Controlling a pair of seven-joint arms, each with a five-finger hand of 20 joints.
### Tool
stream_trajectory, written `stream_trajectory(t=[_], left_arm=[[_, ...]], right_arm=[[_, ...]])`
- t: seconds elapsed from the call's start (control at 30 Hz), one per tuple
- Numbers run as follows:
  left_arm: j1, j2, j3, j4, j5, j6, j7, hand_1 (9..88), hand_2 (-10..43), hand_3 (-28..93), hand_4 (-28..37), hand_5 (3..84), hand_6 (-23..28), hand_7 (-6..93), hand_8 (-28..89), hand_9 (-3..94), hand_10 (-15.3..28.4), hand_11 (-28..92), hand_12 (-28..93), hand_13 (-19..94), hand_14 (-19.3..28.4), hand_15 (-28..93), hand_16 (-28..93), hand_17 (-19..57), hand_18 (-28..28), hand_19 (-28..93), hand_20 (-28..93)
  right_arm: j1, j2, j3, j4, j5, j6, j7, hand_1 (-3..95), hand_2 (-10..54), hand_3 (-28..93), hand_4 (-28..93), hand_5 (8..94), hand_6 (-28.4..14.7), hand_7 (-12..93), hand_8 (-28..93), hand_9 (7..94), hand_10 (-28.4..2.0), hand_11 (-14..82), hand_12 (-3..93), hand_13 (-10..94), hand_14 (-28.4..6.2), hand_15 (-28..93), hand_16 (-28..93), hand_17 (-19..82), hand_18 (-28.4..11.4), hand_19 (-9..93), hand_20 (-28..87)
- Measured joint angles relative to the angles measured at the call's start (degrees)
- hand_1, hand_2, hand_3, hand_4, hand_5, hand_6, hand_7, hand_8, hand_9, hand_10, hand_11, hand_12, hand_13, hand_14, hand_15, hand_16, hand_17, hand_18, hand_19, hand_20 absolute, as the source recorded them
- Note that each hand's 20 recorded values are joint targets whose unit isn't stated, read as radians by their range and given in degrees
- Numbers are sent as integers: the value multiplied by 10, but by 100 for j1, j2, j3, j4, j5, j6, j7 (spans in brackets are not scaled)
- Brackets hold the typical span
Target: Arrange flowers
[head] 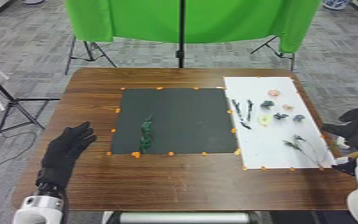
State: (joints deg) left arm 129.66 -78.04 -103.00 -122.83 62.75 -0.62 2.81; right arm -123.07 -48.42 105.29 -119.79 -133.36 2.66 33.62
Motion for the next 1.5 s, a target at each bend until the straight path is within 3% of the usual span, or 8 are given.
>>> stream_trajectory(t=[0.13, 0.47, 0.6, 0.63, 0.73, 0.93, 1.2, 1.5], left_arm=[[20, 0, 1, -10, -2, 0, -15, 213, 74, 640, -283, 434, 83, 58, -47, 387, 138, 164, 107, 280, 185, 278, -27, 1, 150, 202, 192], [22, 0, 9, -11, -8, -2, -43, 213, 74, 640, -283, 435, 84, 57, -46, 387, 139, 165, 108, 280, 185, 279, -26, 0, 151, 203, 193], [23, 0, 21, -11, -8, -3, -44, 212, 73, 642, -283, 435, 84, 57, -46, 387, 139, 165, 108, 280, 185, 280, -26, 0, 151, 203, 193], [25, 0, 25, -11, -8, -3, -44, 212, 73, 641, -283, 435, 84, 57, -46, 387, 139, 165, 108, 280, 185, 281, -26, 0, 151, 203, 193], [27, 0, 37, -10, -18, -2, -53, 213, 73, 640, -283, 436, 84, 57, -46, 388, 139, 165, 108, 280, 187, 281, -27, 0, 151, 204, 193], [2, 38, 73, 5, -24, -6, -58, 213, 76, 635, -283, 436, 84, 57, -46, 389, 140, 167, 108, 280, 186, 279, -27, 0, 151, 205, 193], [-59, 59, 78, 8, -38, -7, -77, 210, 74, 639, -283, 436, 84, 58, -46, 390, 140, 167, 106, 281, 187, 279, -26, 0, 151, 204, 192], [-79, 34, 114, 5, -47, -27, -98, 210, 75, 636, -283, 435, 85, 56, -46, 391, 139, 167, 107, 280, 186, 279, -27, 0, 150, 202, 192]], right_arm=[[-4, -80, -8, 29, 268, -283, 7, 334, -95, 666, -282, 642, -34, 151, -71, 685, -159, 244, 256, 736, -101, 648, 310, 536, -163, 932, 517], [-41, -178, -372, 390, 310, -65, -16, 357, -95, 672, -282, 688, -20, 162, -82, 746, -139, 253, 245, 778, -85, 650, 310, 562, -150, 932, 526], [-123, -208, -589, 504, 269, 252, -115, 406, -95, 677, -282, 720, -7, 176, -88, 784, -117, 268, 247, 803, -70, 647, 313, 578, -144, 932, 538], [-136, -212, -649, 540, 235, 329, -147, 442, -95, 662, -281, 743, 1, 189, -28, 809, -111, 277, 250, 820, -63, 645, 315, 588, -141, 932, 555], [-143, -216, -798, 658, 29, 696, -246, 559, -95, 572, -259, 804, 8, 221, 90, 877, -94, 240, 376, 856, -48, 641, 319, 612, -132, 932, 578], [-24, -130, -1171, 869, -303, 1550, -257, 582, -95, 607, -252, 830, 19, 272, 108, 905, -87, 269, 403, 884, -32, 644, 324, 642, -125, 932, 611], [275, -153, -1438, 217, -29, 1689, -144, 585, -95, 612, -247, 839, 13, 268, 112, 912, -84, 271, 400, 893, -28, 641, 326, 650, -121, 932, 614], [1834, -429, -3417, -132, 484, 1516, -145, 587, -95, 612, -235, 844, 8, 257, 120, 920, -82, 268, 396, 904, -27, 633, 326, 661, -120, 932, 611]])
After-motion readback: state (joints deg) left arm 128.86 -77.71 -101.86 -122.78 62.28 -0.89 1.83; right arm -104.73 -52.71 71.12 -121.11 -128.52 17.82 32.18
